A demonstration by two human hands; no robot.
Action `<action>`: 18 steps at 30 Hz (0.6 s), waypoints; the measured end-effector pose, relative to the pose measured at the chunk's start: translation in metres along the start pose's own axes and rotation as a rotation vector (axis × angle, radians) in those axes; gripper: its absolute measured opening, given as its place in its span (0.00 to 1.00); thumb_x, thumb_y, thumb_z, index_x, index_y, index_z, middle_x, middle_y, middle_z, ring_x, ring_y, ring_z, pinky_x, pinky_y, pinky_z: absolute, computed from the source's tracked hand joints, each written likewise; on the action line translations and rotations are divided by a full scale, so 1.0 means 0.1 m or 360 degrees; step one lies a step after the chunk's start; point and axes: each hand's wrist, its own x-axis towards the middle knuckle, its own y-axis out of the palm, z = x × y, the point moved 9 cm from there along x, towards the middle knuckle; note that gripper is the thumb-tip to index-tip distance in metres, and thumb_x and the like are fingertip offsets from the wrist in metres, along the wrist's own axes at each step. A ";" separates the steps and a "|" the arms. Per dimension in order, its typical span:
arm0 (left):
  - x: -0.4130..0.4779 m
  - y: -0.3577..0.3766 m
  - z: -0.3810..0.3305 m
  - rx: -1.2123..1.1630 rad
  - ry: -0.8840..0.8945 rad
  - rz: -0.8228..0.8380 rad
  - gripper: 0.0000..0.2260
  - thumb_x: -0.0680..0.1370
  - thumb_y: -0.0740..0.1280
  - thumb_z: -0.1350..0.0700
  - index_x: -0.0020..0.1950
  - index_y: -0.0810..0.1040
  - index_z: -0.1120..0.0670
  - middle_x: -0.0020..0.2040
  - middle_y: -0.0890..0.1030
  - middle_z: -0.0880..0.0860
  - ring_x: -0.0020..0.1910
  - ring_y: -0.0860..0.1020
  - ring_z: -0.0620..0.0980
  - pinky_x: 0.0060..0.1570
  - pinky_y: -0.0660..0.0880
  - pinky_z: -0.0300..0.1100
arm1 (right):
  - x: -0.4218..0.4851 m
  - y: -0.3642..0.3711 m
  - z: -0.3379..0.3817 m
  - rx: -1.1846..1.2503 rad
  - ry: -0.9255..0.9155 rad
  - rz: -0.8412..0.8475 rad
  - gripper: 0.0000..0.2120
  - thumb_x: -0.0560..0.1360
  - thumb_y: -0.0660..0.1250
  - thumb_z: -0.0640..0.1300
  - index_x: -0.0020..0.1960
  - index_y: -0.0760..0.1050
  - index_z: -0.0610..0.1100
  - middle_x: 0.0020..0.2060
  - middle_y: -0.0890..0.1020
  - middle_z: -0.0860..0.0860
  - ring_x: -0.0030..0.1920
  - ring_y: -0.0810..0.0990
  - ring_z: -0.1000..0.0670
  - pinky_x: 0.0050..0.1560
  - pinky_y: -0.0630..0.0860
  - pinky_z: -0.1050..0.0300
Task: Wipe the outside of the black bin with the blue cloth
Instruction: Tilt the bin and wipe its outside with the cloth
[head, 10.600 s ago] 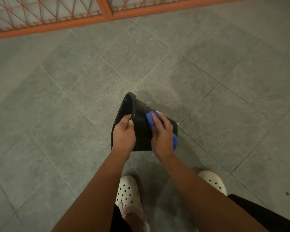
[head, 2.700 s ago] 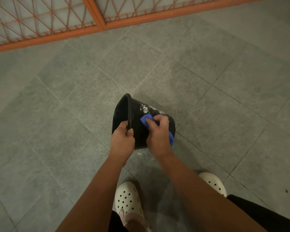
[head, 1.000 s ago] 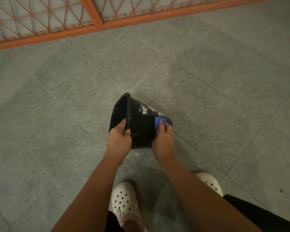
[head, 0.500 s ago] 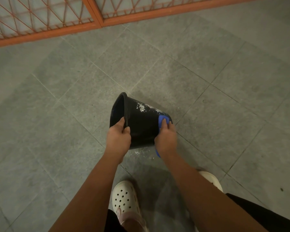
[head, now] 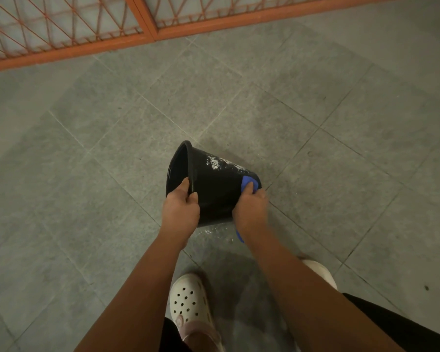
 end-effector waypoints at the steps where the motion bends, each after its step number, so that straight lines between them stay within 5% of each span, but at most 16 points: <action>1: 0.00 0.00 0.00 0.0002 -0.0002 0.0006 0.21 0.81 0.58 0.60 0.75 0.64 0.50 0.66 0.74 0.52 0.65 0.72 0.52 0.67 0.70 0.54 | -0.04 0.01 0.05 -0.0030 -0.0009 -0.0023 0.33 0.76 0.61 0.39 0.75 0.46 0.38 0.66 0.61 0.34 0.64 0.65 0.37 0.64 0.70 0.46; 7: 0.01 -0.02 0.02 -0.0007 -0.0007 0.0032 0.21 0.81 0.58 0.60 0.74 0.64 0.49 0.66 0.74 0.53 0.63 0.73 0.52 0.65 0.70 0.51 | 0.03 -0.09 0.22 -0.0031 -0.0312 -0.0176 0.32 0.75 0.62 0.38 0.74 0.51 0.42 0.66 0.61 0.38 0.65 0.64 0.41 0.66 0.69 0.47; 13: -0.01 0.00 0.00 -0.0014 0.0035 0.0037 0.21 0.81 0.58 0.60 0.74 0.65 0.49 0.65 0.75 0.51 0.59 0.73 0.47 0.61 0.72 0.44 | 0.13 -0.06 -0.14 0.0028 0.0070 0.0022 0.32 0.75 0.60 0.37 0.75 0.48 0.40 0.68 0.59 0.35 0.65 0.66 0.39 0.65 0.68 0.49; 18: 0.00 -0.02 0.05 -0.0056 -0.0043 0.0107 0.22 0.81 0.58 0.60 0.75 0.63 0.47 0.67 0.73 0.54 0.64 0.73 0.54 0.65 0.71 0.55 | -0.05 0.03 0.13 -0.0001 -0.0074 -0.0146 0.31 0.75 0.60 0.39 0.74 0.51 0.38 0.63 0.65 0.35 0.61 0.67 0.39 0.60 0.72 0.49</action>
